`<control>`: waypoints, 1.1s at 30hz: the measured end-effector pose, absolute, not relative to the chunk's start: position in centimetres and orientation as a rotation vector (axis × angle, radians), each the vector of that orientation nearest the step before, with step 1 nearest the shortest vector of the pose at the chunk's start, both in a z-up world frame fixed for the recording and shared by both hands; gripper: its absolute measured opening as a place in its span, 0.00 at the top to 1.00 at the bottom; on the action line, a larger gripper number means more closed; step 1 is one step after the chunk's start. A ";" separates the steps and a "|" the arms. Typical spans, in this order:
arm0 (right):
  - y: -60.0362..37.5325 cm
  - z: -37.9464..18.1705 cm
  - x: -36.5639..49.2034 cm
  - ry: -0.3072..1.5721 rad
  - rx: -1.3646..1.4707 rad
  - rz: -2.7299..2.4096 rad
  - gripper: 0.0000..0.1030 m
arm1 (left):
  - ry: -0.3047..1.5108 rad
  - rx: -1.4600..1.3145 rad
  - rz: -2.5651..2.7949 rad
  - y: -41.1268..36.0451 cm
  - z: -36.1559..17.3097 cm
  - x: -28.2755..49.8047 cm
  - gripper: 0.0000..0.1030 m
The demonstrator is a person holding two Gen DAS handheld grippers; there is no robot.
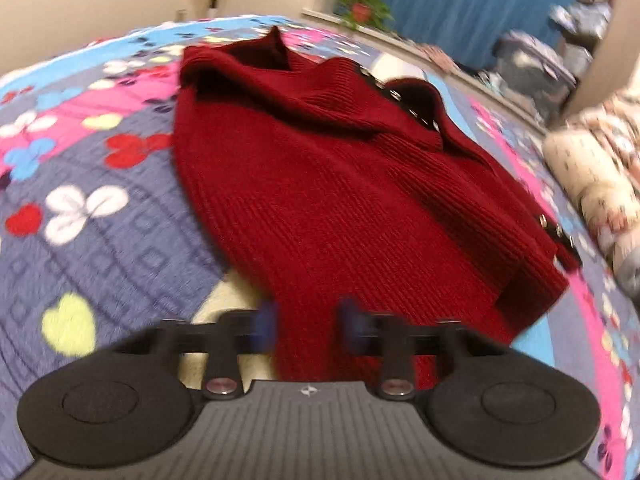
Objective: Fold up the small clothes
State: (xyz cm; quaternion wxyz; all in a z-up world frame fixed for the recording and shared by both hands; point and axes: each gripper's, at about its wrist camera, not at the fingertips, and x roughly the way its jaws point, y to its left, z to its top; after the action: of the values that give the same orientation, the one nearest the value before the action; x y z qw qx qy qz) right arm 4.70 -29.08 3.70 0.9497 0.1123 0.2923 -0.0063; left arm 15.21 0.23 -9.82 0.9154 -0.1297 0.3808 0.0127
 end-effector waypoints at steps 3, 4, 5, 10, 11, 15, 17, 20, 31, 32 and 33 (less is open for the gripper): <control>-29.4 3.5 5.1 0.609 0.230 -0.027 0.65 | 0.773 -0.213 -0.035 1.3 -8.4 14.8 0.86; -29.4 3.4 5.2 0.614 0.230 -0.030 0.65 | 0.764 -0.186 -0.055 2.1 -7.7 14.3 0.87; -29.4 3.4 5.3 0.620 0.228 -0.031 0.65 | 0.758 -0.161 -0.066 2.9 -6.9 13.7 0.87; -29.3 3.6 5.1 0.617 0.212 -0.022 0.75 | 0.737 -0.033 -0.130 9.1 -3.0 10.0 0.89; -29.4 3.6 5.1 0.619 0.207 -0.020 0.80 | 0.753 -0.029 -0.155 10.6 -2.2 9.4 0.89; -30.7 3.8 5.8 0.635 0.235 -0.011 0.81 | 0.814 0.034 -0.204 15.9 0.5 6.3 0.89; -31.7 3.8 6.7 0.642 0.240 -0.022 0.81 | 0.816 0.021 -0.215 18.8 1.0 5.0 0.89; -32.9 2.5 9.1 0.679 0.247 -0.012 0.77 | 0.835 -0.127 -0.211 23.1 -1.8 4.2 0.87; -32.0 -6.6 18.2 0.866 0.116 0.004 0.38 | 1.030 -0.284 -0.133 25.1 -5.9 7.4 0.37; -31.8 -7.1 18.4 0.874 0.110 -0.002 0.41 | 1.027 -0.264 -0.140 24.6 -5.9 7.6 0.38; -31.7 -7.5 18.5 0.873 0.113 0.003 0.46 | 1.022 -0.244 -0.149 24.2 -5.9 7.9 0.46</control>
State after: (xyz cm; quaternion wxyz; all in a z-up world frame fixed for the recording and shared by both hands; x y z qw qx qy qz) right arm 18.47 -31.70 -7.49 0.9046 0.0548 0.4227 0.0015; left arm 7.91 24.24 -5.86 0.8624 -0.1164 0.4875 -0.0710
